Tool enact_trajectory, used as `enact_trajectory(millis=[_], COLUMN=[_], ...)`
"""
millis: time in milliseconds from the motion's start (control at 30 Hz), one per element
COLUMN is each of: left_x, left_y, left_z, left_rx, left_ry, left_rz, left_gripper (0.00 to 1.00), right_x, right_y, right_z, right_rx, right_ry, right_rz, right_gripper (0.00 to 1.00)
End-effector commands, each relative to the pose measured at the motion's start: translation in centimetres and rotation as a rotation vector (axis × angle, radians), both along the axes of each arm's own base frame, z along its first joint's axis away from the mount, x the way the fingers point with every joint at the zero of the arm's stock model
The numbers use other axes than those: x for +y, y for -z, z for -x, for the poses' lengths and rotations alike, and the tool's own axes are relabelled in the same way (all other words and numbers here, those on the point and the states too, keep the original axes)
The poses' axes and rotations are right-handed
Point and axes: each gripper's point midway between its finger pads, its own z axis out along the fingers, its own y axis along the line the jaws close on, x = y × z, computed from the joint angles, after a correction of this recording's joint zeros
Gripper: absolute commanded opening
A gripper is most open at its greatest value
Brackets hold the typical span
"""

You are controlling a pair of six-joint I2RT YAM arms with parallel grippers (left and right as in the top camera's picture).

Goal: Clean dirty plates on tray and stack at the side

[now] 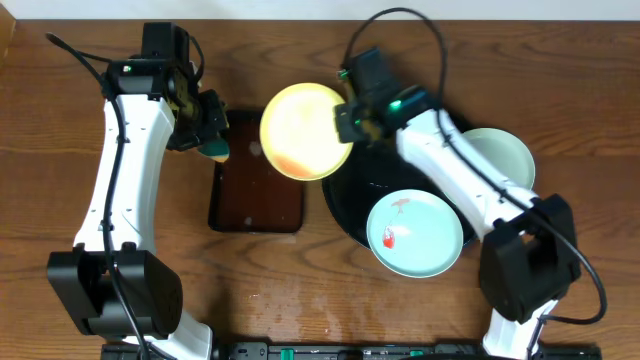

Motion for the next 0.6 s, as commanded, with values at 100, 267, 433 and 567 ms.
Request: enact_trajectory(millis=[100,267,433,567], left_x=[4.5,6.4,8.3,9.3], left_y=[0.0,0.0,0.0,0.0], left_z=[0.3,0.5,0.9,1.1], left_rx=[0.005,0.007,0.015,0.017], left_ry=[-0.101,-0.188,-0.264,-0.293], left_rz=[-0.209,-0.202,-0.195,-0.194], left_gripper=[0.08,0.08,0.08,0.08], right_x=[3.0,5.7,6.5,7.4], right_y=[-1.1,0.1,-2.3,-7.2], right_z=[-0.5,-0.7,-1.8,-2.6], right_rx=[-0.177,-0.262,-0.479,-0.710], right_ry=[0.034,-0.039,-0.077,-0.094], right_rz=[0.111,0.177,0.381,0.591], right_gripper=[0.01,0.01,0.01,0.01])
